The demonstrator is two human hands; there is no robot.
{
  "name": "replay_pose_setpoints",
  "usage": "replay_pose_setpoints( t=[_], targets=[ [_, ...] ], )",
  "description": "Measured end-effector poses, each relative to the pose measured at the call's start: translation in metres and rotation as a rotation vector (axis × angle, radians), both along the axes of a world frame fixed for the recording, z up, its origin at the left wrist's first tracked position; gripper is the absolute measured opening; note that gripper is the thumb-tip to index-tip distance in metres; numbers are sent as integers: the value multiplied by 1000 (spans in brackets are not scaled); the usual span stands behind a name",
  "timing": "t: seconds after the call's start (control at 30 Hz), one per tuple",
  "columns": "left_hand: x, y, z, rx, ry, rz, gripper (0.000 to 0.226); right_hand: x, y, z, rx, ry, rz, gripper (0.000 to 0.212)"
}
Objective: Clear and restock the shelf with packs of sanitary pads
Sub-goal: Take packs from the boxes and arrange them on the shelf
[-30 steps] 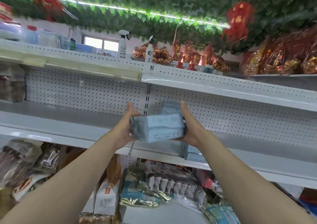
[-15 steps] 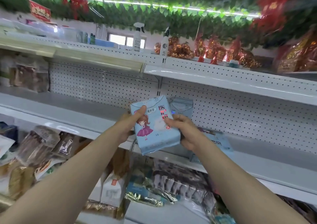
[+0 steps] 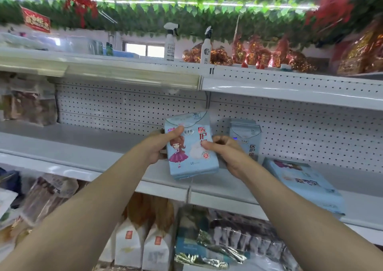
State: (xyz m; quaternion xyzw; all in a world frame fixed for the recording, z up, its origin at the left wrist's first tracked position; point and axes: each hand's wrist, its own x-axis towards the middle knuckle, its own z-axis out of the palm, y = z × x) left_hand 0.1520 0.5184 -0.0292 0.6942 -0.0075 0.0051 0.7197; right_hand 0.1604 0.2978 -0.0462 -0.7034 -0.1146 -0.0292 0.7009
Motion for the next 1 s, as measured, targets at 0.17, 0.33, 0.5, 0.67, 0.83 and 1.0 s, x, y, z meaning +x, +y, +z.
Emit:
replay_pose_setpoints(
  t=[0.17, 0.33, 0.5, 0.67, 0.83, 1.0],
  targets=[
    [51, 49, 2, 0, -46, 8, 47, 51, 48, -4, -107, -49, -75, 35],
    [102, 88, 7, 74, -109, -27, 53, 99, 85, -10, -186, -52, -87, 40],
    [151, 110, 0, 57, -118, -160, 58, 130, 107, -17, -244, -33, -44, 42],
    [189, 118, -7, 18, -142, -168, 58, 157, 116, -19, -290, -6, -73, 53],
    [212, 118, -16, -11, -125, -170, 63, 182, 117, -21, -330, -27, -132, 43],
    [229, 107, -22, -49, -113, -145, 65, 203, 108, -22, -392, -25, -216, 44]
  ],
)
